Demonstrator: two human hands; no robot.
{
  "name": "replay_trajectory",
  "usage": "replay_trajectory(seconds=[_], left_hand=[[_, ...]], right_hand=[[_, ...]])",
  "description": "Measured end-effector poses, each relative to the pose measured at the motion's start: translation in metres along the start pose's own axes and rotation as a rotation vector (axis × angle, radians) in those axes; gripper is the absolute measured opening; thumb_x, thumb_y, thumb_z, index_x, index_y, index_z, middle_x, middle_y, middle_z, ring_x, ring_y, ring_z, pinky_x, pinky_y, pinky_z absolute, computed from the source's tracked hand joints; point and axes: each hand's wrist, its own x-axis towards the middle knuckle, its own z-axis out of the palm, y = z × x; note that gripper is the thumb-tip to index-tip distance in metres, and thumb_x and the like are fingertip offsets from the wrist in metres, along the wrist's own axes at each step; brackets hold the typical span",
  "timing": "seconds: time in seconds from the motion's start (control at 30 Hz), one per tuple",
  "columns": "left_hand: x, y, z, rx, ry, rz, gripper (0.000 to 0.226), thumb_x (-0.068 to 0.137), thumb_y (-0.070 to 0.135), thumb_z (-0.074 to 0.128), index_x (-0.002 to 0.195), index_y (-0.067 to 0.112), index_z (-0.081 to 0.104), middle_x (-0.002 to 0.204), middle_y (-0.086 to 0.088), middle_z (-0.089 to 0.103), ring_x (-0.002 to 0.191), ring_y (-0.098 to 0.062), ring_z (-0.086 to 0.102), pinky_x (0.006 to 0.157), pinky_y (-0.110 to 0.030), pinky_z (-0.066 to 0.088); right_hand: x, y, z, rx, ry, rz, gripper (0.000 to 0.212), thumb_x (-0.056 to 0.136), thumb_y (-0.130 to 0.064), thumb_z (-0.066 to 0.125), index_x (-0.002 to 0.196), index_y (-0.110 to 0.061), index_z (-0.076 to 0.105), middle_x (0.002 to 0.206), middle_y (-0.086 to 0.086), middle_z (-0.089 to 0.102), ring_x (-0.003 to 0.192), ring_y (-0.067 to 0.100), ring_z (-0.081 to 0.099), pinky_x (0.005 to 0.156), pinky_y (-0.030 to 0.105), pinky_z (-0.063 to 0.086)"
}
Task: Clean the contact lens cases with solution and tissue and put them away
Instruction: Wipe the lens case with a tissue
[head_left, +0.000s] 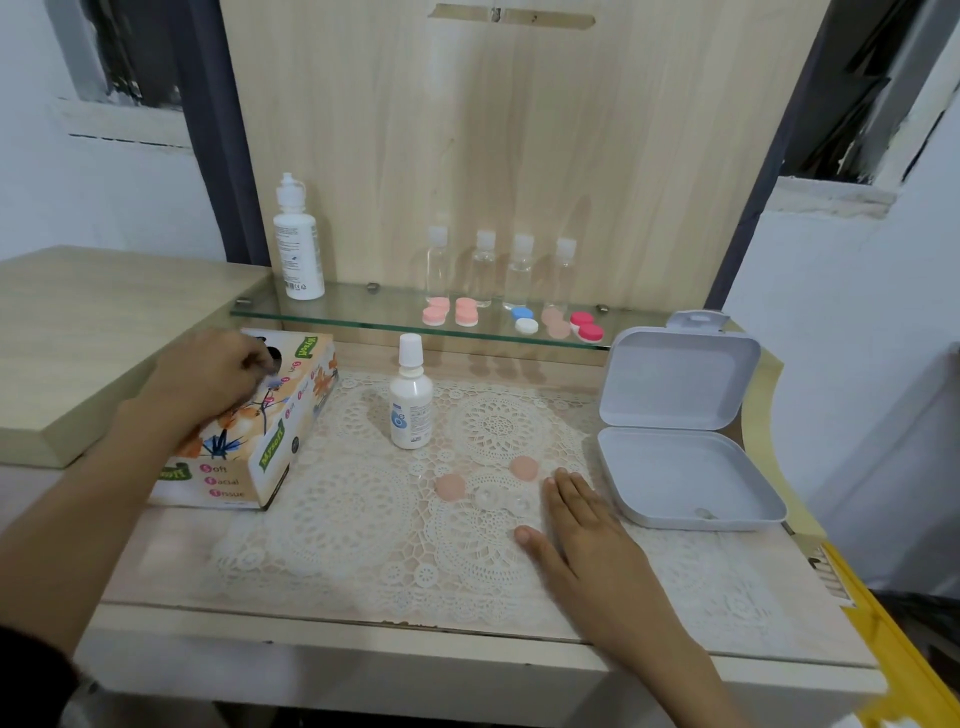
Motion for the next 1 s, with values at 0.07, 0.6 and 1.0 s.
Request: replay_trajectory(seconds=[0.07, 0.6, 1.0], left_hand=[[-0.002, 0.003, -0.005, -0.138, 0.126, -0.049, 0.017, 0.091, 0.015, 0.054, 0.092, 0.024, 0.068, 0.102, -0.008, 0.064, 0.086, -0.023, 0.054, 0.072, -0.037, 0.043], [-0.044, 0.071, -0.047, -0.871, 0.695, 0.029, 0.023, 0.095, 0.017, 0.045, 0.104, 0.024, 0.064, 0.104, 0.004, 0.057, 0.099, -0.009, 0.056, 0.090, -0.031, 0.046], [-0.101, 0.160, 0.005, -0.623, 0.316, 0.408, 0.022, 0.092, 0.001, 0.050, 0.104, 0.010, 0.066, 0.102, 0.006, 0.047, 0.088, 0.009, 0.046, 0.083, 0.000, 0.036]], right_hand=[[0.000, 0.000, 0.000, -0.001, 0.005, -0.002, 0.080, 0.087, -0.064, 0.009, 0.152, -0.017, 0.001, 0.160, -0.004, -0.004, 0.133, -0.004, -0.016, 0.111, 0.019, -0.009], [0.000, 0.000, 0.002, 0.023, 0.023, -0.005, 0.078, 0.089, -0.063, 0.013, 0.153, -0.018, 0.005, 0.160, -0.004, 0.000, 0.144, 0.004, -0.007, 0.112, 0.018, -0.007], [0.001, 0.004, -0.002, 0.171, 0.041, -0.024, 0.054, 0.094, -0.058, 0.036, 0.145, -0.047, 0.024, 0.159, -0.006, 0.014, 0.146, 0.009, 0.006, 0.114, 0.027, 0.012]])
